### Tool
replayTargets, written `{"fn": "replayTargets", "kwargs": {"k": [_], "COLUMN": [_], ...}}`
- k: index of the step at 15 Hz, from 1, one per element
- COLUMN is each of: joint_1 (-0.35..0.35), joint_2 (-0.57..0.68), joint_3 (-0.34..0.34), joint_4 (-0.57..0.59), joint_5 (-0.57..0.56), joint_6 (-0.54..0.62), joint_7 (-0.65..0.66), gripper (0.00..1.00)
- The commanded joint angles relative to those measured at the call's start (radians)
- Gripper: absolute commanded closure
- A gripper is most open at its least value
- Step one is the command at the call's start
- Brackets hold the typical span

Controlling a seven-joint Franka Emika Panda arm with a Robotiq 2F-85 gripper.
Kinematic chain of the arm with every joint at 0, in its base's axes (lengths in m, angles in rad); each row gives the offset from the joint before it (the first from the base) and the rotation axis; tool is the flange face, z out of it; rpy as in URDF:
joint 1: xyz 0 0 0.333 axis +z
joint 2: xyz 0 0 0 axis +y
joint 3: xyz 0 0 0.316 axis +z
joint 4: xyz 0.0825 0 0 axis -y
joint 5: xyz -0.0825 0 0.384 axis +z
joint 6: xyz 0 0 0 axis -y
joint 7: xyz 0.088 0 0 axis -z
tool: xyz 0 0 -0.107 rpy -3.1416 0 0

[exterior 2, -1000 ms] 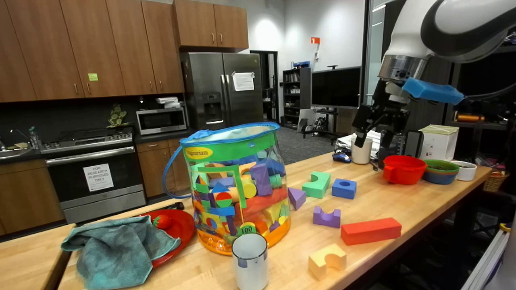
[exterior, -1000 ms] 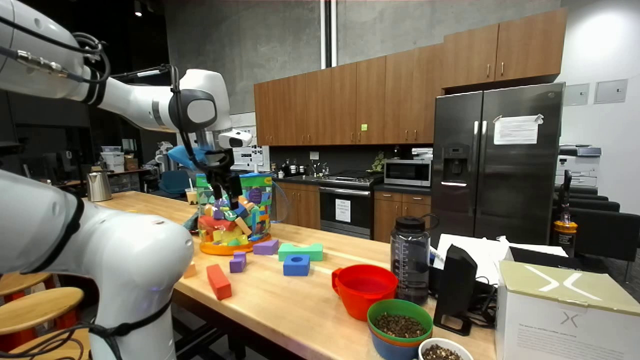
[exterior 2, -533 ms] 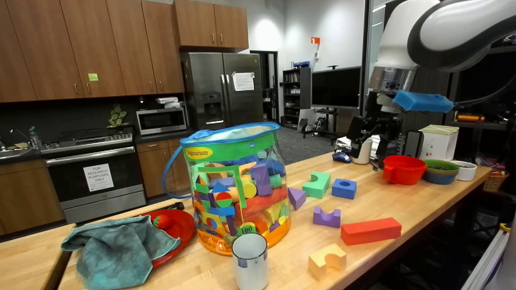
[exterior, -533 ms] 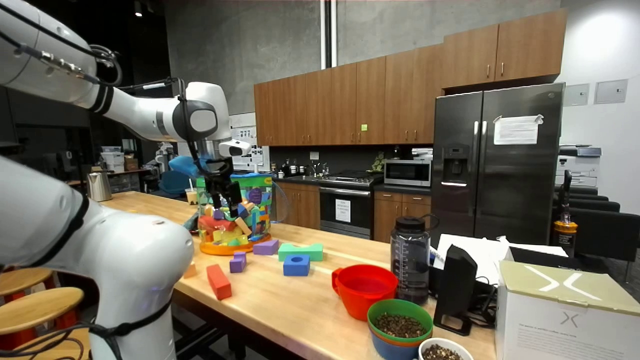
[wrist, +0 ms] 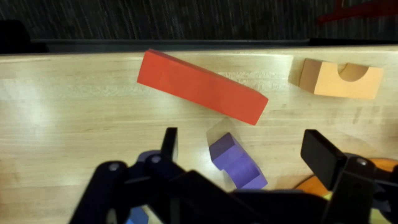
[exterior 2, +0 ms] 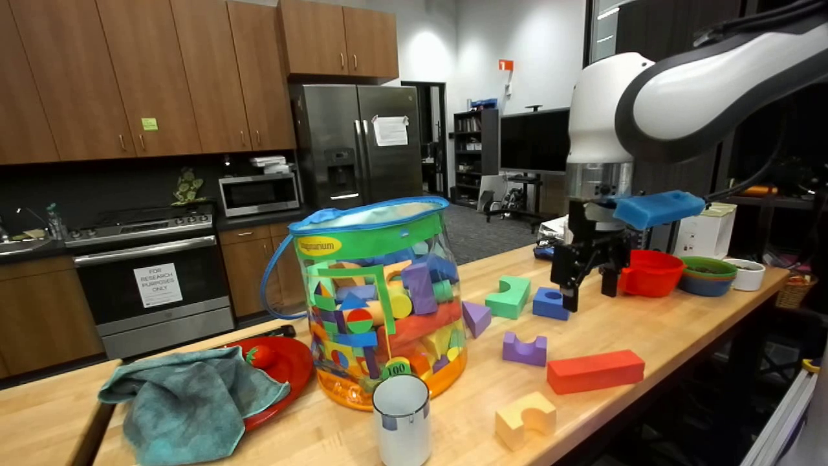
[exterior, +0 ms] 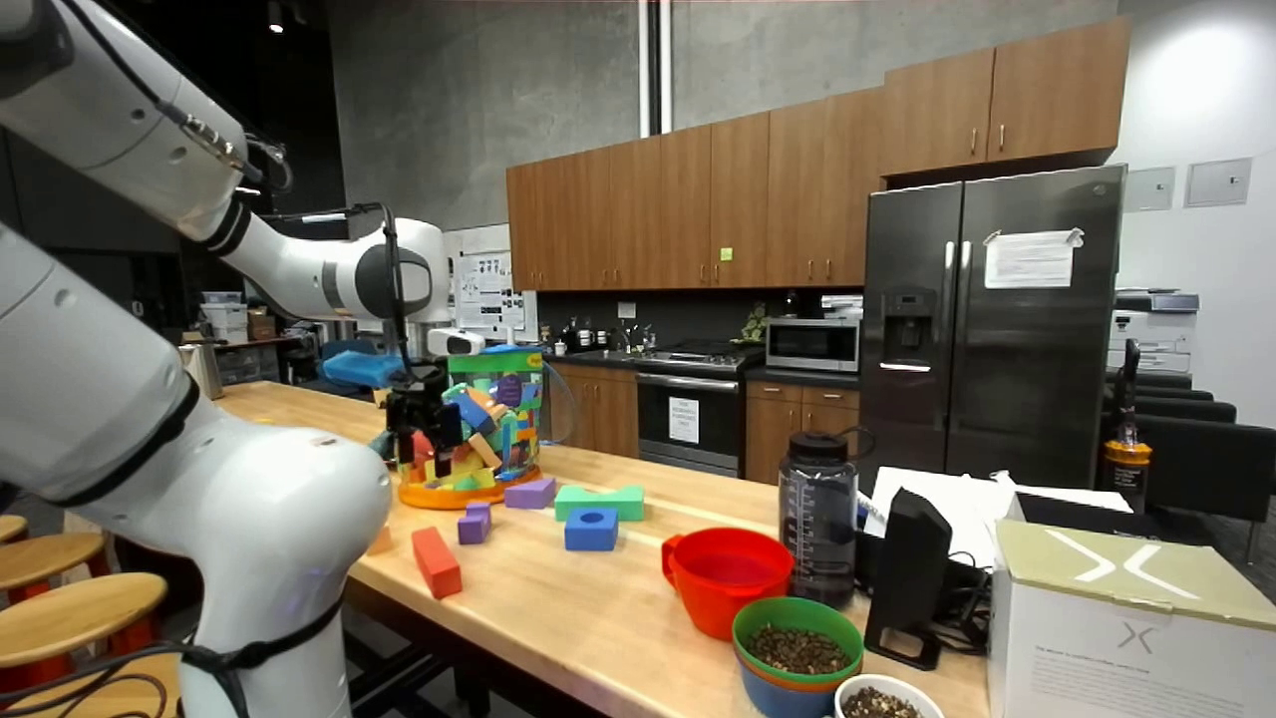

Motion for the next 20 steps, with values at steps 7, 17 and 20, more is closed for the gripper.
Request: {"fn": "replayTargets", "kwargs": {"k": [7, 17, 20], "joint_1": [0.123, 0.141, 0.150], "joint_2": [0.163, 0.188, 0.193], "joint_3": [0.032, 0.031, 0.025], "joint_4": [0.001, 0.007, 0.008], "joint_5": [0.103, 0.082, 0.072], "joint_6": [0.081, 0.095, 0.110], "joint_7": [0.030, 0.025, -0.024], "gripper": [0.00, 0.00, 0.00]}}
